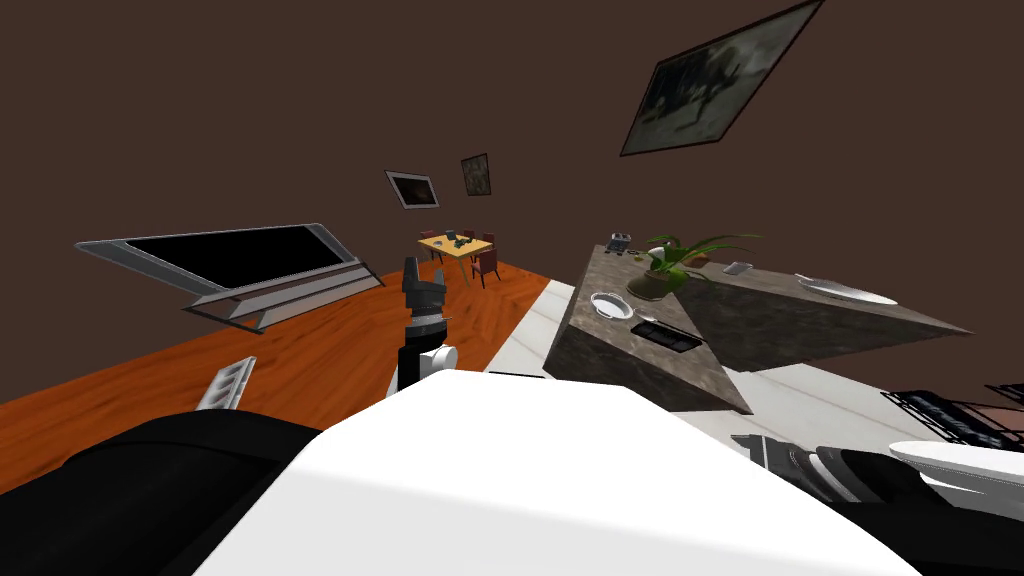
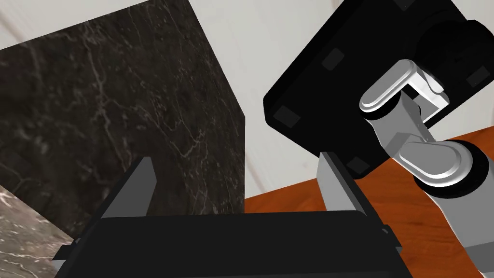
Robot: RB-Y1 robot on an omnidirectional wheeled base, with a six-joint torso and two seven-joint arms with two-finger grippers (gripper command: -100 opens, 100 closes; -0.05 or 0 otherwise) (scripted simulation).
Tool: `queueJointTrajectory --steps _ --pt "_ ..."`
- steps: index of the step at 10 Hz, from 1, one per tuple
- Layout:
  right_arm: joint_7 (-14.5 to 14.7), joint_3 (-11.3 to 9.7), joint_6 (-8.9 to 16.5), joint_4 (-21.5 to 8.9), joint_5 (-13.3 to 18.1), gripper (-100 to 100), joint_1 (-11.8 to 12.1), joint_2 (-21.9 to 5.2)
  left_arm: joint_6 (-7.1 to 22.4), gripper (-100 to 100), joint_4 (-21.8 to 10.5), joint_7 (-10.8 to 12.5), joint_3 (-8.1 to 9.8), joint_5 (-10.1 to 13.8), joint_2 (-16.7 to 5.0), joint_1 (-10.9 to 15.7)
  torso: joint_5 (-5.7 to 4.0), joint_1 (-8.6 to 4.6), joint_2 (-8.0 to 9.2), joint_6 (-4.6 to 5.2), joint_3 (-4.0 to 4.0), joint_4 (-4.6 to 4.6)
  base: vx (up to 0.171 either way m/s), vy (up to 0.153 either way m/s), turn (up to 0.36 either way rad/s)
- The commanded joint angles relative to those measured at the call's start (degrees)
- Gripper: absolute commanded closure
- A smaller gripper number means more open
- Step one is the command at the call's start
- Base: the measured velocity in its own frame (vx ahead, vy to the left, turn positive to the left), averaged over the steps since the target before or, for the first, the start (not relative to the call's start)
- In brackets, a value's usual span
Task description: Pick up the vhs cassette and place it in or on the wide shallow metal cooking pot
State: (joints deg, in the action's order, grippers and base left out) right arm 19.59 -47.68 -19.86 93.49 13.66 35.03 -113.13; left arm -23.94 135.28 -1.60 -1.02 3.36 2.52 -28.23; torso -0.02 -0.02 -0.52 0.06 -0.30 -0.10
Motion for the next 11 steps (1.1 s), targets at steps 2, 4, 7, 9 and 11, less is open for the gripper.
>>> queueJointTrajectory --steps 2,4,7,9,11 --pt "0.92 -0.68 -0.26 -1.98 0.85 -100 0.46 -3.90 0.00 0 0.00 0.00 0.00 0.00 0.00 0.00 0.00 0.03 -0.05 -0.05 -0.02 -0.01 0.109 -0.008 0.172" --pt "2.02 -1.49 -0.24 -3.12 0.48 -100 0.89 -6.47 0.00 0 0.00 0.00 0.00 0.00 0.00 0.00 0.00 0.03 -0.06 -0.03 -0.03 -0.01 0.127 -0.014 0.142" --pt "4.04 -2.76 -0.34 -4.77 -0.31 -100 1.76 -10.32 0.00 0 0.00 0.00 0.00 0.00 0.00 0.00 -0.04 -0.12 -0.37 -0.07 -0.21 -0.08 0.176 -0.050 0.201" --pt "5.77 -3.54 -0.67 -5.42 -1.09 -100 2.63 -12.30 0.00 0 0.00 0.00 0.00 0.00 0.00 0.00 -0.05 -0.14 -0.17 0.00 -0.10 -0.04 0.149 -0.075 0.179" --pt "7.17 -3.91 -1.31 -4.91 -1.76 -100 3.52 -12.30 0.00 0 0.00 0.00 0.01 0.00 -0.01 -0.01 -0.08 -0.20 -0.34 -0.01 -0.19 -0.08 0.202 -0.092 0.198"
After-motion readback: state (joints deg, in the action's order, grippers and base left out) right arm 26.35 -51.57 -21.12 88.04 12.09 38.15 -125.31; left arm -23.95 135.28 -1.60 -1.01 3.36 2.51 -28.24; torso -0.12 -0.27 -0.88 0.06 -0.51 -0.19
